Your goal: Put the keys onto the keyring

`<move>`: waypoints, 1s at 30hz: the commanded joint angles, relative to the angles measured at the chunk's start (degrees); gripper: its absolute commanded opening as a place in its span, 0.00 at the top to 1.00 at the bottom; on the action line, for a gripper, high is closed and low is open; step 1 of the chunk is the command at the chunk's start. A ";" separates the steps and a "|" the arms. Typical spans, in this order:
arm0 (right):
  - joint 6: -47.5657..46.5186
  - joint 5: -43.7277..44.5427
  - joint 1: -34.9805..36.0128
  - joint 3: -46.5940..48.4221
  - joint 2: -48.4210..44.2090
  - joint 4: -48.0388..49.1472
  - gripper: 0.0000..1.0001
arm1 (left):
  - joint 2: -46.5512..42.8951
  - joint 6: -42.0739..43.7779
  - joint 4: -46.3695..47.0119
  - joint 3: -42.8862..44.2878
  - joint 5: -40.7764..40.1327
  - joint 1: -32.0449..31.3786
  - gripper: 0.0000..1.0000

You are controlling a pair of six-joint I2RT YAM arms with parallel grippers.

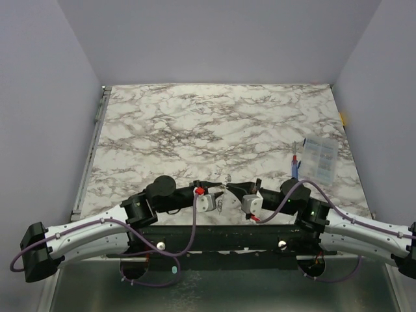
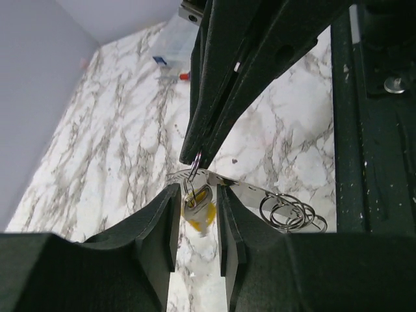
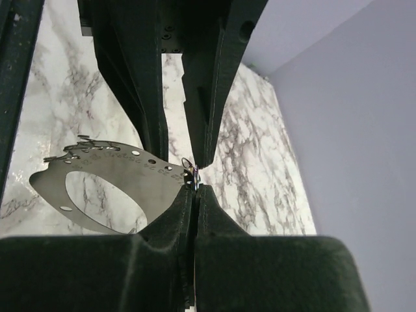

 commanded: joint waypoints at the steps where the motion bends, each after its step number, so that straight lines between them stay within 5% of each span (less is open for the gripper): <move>1: 0.29 -2.93 0.06 -1.83 -4.05 6.96 0.99 | -3.91 -1.60 6.42 -1.16 6.79 -0.46 0.66; 20: 6.41 -13.26 0.01 -2.92 -8.03 12.44 1.00 | -6.18 -3.48 11.66 -3.60 10.86 -0.32 0.67; 30: 7.44 -13.30 0.01 -3.09 -9.90 12.97 0.99 | -5.15 -3.20 11.22 -3.47 8.42 -0.33 0.92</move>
